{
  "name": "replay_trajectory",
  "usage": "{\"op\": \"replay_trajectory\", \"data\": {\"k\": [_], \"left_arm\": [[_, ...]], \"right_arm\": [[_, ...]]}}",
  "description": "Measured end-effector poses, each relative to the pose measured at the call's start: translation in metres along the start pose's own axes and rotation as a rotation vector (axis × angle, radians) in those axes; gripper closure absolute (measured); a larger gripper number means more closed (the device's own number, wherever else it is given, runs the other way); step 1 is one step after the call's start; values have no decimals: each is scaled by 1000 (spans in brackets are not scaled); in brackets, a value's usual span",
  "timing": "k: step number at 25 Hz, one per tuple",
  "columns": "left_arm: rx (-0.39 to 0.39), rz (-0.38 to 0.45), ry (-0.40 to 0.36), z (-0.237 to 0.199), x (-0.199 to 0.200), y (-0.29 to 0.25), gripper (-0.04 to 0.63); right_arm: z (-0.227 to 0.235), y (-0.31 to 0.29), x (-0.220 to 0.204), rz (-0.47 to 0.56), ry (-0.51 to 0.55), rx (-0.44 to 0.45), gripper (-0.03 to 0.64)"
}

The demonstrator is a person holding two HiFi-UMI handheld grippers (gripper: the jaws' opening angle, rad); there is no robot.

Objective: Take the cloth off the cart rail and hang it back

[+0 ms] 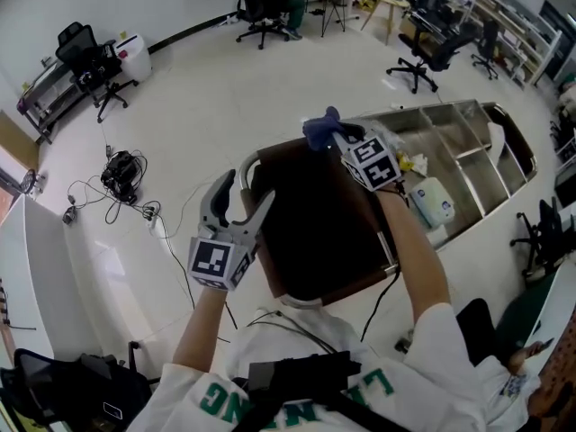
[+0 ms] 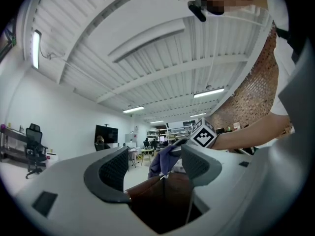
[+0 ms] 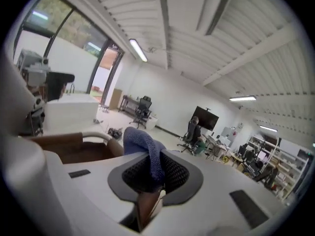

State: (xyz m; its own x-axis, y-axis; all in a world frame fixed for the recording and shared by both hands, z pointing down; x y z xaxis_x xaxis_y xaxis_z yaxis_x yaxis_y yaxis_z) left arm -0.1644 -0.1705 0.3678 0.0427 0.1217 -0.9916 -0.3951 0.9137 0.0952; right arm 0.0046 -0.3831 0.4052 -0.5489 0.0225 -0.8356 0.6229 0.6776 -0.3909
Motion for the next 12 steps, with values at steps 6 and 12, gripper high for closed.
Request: {"op": "replay_trajectory", "data": {"k": [6, 12], "left_arm": [[33, 70, 96, -7, 20, -2, 278], [36, 85, 78, -2, 27, -5, 278]], "right_arm": [[4, 101, 41, 342, -214, -86, 560], [-25, 179, 44, 509, -285, -184, 560]]}}
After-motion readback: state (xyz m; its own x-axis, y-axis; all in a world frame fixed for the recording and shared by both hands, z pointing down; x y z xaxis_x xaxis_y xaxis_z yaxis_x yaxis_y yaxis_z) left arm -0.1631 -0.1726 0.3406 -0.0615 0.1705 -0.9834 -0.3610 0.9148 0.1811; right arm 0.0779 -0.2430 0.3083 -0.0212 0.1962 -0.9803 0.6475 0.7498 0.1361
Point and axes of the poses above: the fingertips, and each gripper's own axes: y backward along the fingers, z to its right, x out of its top, the point moved 3 cm from there along y, backward along the fingers
